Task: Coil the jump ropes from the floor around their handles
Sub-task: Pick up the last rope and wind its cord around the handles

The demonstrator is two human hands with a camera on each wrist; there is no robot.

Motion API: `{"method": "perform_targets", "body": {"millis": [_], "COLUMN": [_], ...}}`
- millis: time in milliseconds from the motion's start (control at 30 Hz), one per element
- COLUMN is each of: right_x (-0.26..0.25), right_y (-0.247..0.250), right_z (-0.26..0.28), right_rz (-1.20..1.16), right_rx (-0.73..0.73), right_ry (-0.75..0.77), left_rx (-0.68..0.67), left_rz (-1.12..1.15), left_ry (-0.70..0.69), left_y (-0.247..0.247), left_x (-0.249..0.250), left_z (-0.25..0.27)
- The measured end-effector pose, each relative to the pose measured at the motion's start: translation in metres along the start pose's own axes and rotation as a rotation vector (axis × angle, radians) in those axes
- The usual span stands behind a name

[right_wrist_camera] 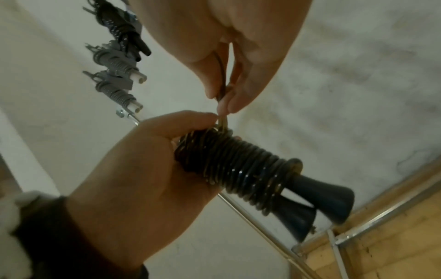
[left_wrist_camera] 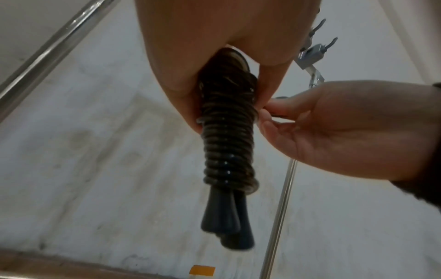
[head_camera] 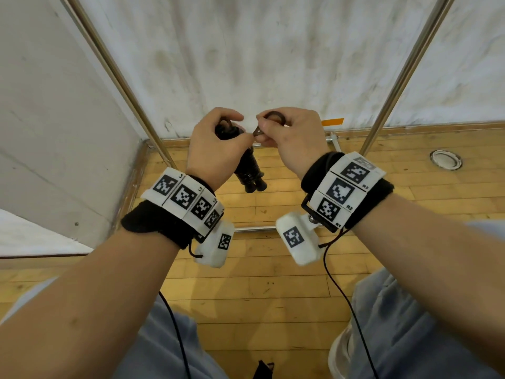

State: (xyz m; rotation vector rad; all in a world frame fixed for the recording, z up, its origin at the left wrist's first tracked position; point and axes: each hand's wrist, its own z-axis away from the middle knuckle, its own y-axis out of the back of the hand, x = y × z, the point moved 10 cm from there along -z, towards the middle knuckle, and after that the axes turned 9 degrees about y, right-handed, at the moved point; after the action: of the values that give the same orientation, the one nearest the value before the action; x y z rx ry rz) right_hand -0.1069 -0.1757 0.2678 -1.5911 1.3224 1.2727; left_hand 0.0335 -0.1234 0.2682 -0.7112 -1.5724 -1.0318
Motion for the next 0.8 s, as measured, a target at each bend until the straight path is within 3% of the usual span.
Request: {"method": "perform_targets", "body": {"millis": [100,300,533,800], "right_x": [-0.018,-0.064,-0.138,-0.158], "right_y": [0.004,0.017,0.031,0.057], "right_z": [0.002,0.010,0.030,0.013], "right_rz": [0.063,0.062,0.060,0.042], "right_rx": [-0.008,0.029,0.050,0.022], "right_ry": [0.078,0.116,0.220,0.275], "left_rx": [-0.019,-0.245,-0.141,-0.118], "left_rz": [-0.051,-0.143,-0.190,-0.037], "left_ry": [0.002,-0.064,-0.294,-0.288], "left_y": [0.003,-0.009,0.014,0.006], "left_x": [0.014,0.061,0.136,0.167], "left_z": [0.000,0.022,0.053,0.035]}}
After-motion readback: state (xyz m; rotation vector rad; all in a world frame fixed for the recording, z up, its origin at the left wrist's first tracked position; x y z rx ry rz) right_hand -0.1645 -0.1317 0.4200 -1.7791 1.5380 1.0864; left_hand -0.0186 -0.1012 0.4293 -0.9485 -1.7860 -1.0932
